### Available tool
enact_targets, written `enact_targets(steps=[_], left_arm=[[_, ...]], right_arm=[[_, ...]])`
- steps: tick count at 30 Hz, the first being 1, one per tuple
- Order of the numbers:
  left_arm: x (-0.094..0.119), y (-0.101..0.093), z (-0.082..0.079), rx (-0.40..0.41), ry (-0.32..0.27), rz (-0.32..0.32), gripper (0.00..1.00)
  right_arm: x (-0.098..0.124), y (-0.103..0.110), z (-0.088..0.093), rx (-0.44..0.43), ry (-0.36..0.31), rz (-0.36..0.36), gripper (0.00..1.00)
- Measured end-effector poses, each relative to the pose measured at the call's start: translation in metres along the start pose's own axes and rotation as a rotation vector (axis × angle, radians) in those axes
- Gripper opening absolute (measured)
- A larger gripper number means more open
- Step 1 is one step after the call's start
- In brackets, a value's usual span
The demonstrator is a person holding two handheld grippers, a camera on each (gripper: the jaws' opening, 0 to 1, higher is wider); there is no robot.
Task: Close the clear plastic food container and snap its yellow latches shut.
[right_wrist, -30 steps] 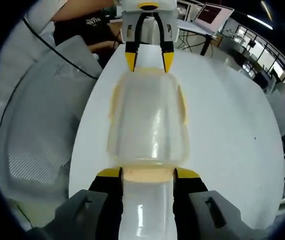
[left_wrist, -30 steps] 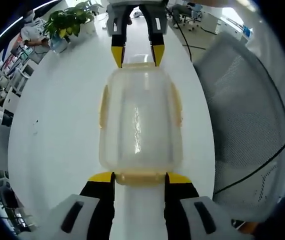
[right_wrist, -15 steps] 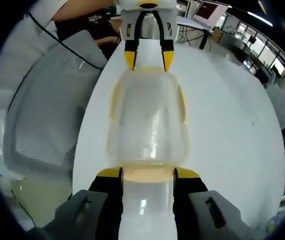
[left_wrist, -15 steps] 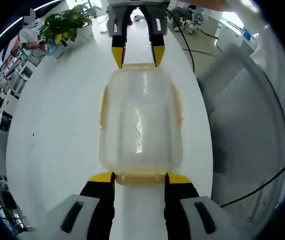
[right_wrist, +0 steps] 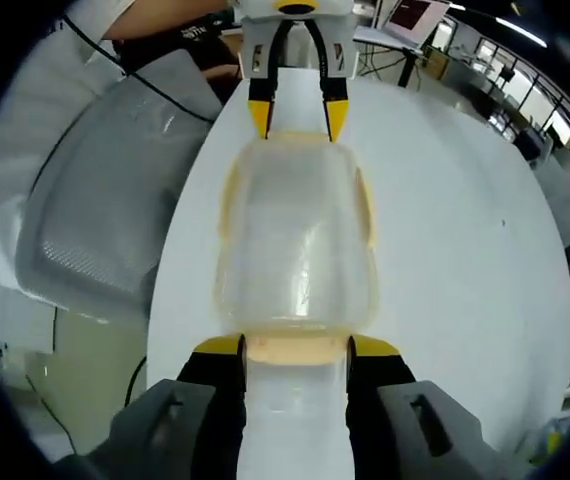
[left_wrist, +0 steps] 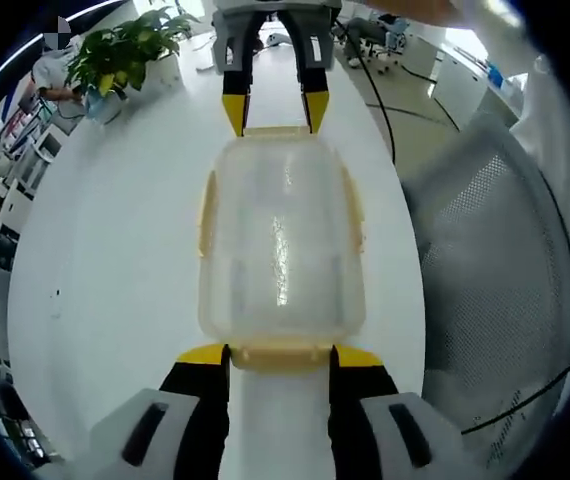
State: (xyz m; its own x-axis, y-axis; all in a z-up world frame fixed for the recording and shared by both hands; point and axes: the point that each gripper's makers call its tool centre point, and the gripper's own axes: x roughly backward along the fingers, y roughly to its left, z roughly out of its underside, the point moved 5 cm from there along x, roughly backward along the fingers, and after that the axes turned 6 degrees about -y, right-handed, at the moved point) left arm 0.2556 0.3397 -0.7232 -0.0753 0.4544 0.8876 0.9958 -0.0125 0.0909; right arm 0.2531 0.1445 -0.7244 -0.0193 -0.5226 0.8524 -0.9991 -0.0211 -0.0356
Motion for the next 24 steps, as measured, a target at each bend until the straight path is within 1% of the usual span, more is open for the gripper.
enact_targets(steps=[12,16,24], left_arm=[[-0.015,0.004,-0.022,-0.008,-0.003,0.009,0.33],[-0.021,0.004,-0.028,-0.006,-0.016,0.016,0.33],[-0.028,0.008,-0.041,-0.015,-0.015,0.009,0.33]], right_arm=[[0.010,-0.001,0.024,-0.016,0.007,0.000,0.35],[0.014,-0.001,0.032,-0.020,0.018,-0.003,0.35],[0.022,-0.005,0.044,-0.019,0.040,-0.003,0.35]])
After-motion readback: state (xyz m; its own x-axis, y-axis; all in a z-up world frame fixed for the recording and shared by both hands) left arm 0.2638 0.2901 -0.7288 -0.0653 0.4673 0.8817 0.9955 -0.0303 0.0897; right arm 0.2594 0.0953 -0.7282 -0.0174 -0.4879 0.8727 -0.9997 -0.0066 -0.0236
